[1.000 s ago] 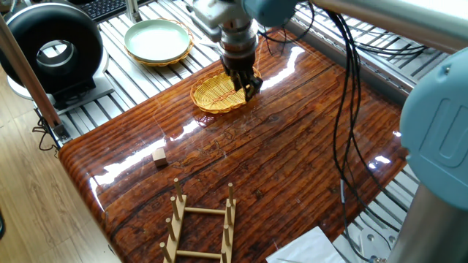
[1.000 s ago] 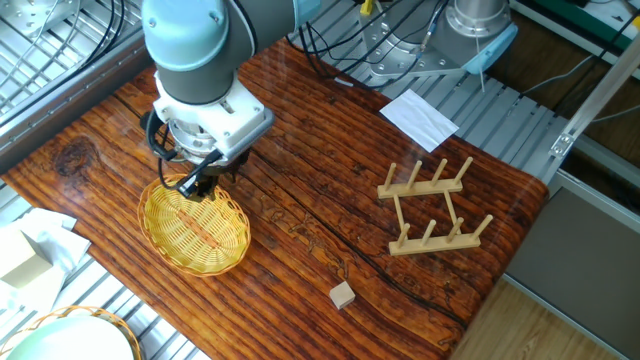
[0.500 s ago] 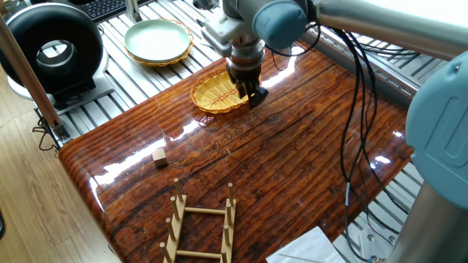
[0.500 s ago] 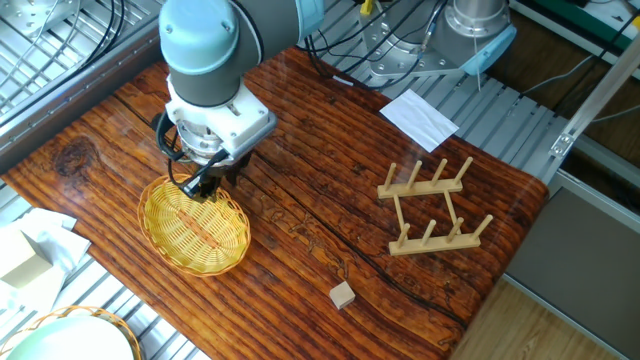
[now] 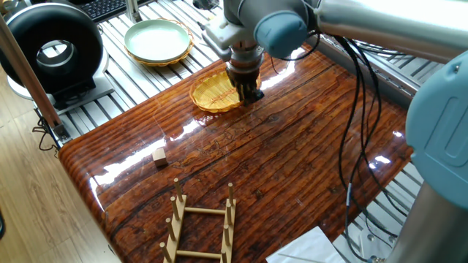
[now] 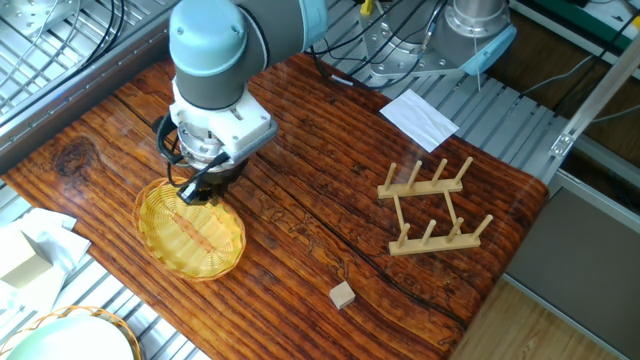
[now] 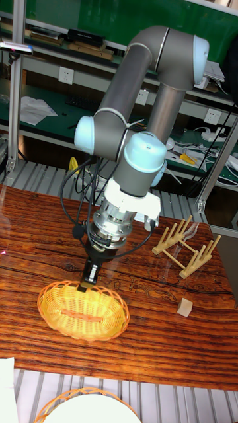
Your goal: Put the dish on the dish rack
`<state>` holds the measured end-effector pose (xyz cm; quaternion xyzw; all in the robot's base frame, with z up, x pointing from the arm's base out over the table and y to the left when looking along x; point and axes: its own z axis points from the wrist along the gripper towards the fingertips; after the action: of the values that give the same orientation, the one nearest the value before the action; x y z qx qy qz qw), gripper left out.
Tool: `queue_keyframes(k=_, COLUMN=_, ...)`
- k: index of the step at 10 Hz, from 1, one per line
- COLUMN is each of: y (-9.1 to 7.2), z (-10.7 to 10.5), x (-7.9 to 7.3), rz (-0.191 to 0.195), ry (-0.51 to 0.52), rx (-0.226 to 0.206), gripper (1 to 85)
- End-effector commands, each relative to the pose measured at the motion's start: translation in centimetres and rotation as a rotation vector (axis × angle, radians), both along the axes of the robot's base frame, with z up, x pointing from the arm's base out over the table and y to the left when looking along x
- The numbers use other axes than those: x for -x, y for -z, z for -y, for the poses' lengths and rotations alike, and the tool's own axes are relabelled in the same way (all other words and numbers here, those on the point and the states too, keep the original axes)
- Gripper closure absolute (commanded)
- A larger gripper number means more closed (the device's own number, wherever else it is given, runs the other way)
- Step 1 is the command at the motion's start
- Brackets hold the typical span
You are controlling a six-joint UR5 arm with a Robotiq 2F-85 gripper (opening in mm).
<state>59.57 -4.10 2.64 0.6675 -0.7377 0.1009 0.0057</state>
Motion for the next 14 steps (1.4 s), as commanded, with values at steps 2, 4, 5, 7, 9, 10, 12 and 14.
queue_keyframes(k=2, y=-7.2, z=2.5, x=-5.4, rz=0.147, ry=0.005, rx=0.165, gripper=84.7)
queue_keyframes(k=4, y=-11.3, z=2.0, x=-5.2, rz=0.14, ry=0.066, rx=0.198, gripper=84.7)
queue_keyframes(k=5, y=-10.6, z=0.2, x=-4.6, rz=0.128, ry=0.115, rx=0.12, gripper=84.7)
queue_keyframes(k=7, y=-10.2, z=-0.5, x=-3.0, rz=0.086, ry=0.168, rx=0.08, gripper=84.7)
queue_keyframes(k=9, y=-9.4, z=-1.5, x=-1.3, rz=0.028, ry=0.229, rx=0.004, gripper=84.7)
queue_keyframes(k=10, y=-9.2, z=-2.2, x=-0.2, rz=-0.007, ry=0.272, rx=-0.034, gripper=84.7)
queue_keyframes(k=12, y=-9.2, z=-2.7, x=2.6, rz=-0.089, ry=0.406, rx=-0.035, gripper=84.7)
queue_keyframes(k=14, y=-9.3, z=-3.8, x=3.9, rz=-0.123, ry=0.489, rx=-0.034, gripper=84.7)
